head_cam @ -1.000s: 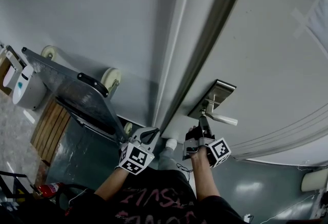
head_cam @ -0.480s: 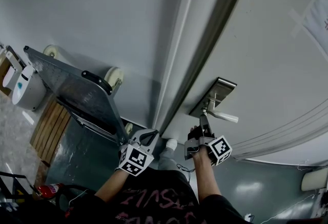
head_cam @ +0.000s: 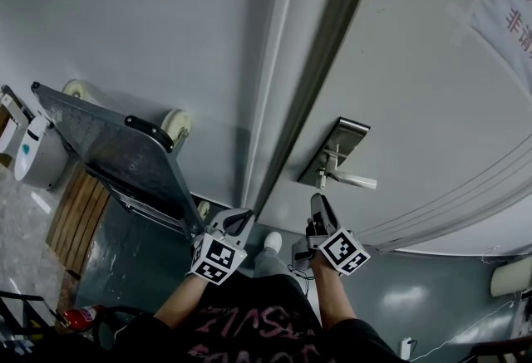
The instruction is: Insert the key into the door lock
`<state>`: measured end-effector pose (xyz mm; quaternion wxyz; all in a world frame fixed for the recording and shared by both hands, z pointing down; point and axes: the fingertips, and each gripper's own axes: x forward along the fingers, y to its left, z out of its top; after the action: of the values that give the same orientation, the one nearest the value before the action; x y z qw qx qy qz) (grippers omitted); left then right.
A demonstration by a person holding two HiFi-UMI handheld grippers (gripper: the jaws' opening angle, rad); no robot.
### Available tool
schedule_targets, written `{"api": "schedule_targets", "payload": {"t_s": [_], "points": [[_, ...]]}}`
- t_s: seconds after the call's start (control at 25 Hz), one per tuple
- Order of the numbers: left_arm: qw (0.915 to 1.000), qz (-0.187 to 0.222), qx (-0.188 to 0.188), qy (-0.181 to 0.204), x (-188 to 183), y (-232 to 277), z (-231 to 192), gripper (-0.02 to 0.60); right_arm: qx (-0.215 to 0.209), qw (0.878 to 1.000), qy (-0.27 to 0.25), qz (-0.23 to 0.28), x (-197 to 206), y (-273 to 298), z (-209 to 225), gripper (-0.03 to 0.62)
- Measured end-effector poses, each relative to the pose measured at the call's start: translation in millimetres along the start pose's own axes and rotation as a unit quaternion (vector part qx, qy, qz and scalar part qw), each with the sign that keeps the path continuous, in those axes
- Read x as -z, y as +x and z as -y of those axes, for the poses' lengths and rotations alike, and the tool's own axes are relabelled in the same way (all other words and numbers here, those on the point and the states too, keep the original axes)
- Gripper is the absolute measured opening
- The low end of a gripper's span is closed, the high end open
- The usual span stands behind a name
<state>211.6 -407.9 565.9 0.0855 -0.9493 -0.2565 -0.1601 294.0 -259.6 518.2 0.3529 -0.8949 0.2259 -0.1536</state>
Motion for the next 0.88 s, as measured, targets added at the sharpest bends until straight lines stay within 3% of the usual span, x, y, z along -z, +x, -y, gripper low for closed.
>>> {"api": "schedule_targets", "payload": {"t_s": [0.28,0.44,0.6,0.88], "points": [[0.9999,0.008,0.012,0.002,-12.0,4.5,9.1,0.014,0.007,0.997,-0.074,-0.012,1.4,-21.7,1.1,0.152],[0.9998,0.016,0.013,0.008,-24.0,7.1,10.8,0.014,0.010,0.987,-0.157,-0.021,-3.0,-32.6,-5.1,0.124],[0.9998,0.020,0.005,0.008,-34.9,8.1,10.2,0.014,0.005,0.979,-0.205,-0.018,-11.8,-41.0,-9.9,0.113],[0.9998,0.017,-0.006,0.008,-44.4,7.6,24.5,0.012,-0.002,0.977,-0.212,-0.012,-21.0,-64.2,-6.4,0.098]]}}
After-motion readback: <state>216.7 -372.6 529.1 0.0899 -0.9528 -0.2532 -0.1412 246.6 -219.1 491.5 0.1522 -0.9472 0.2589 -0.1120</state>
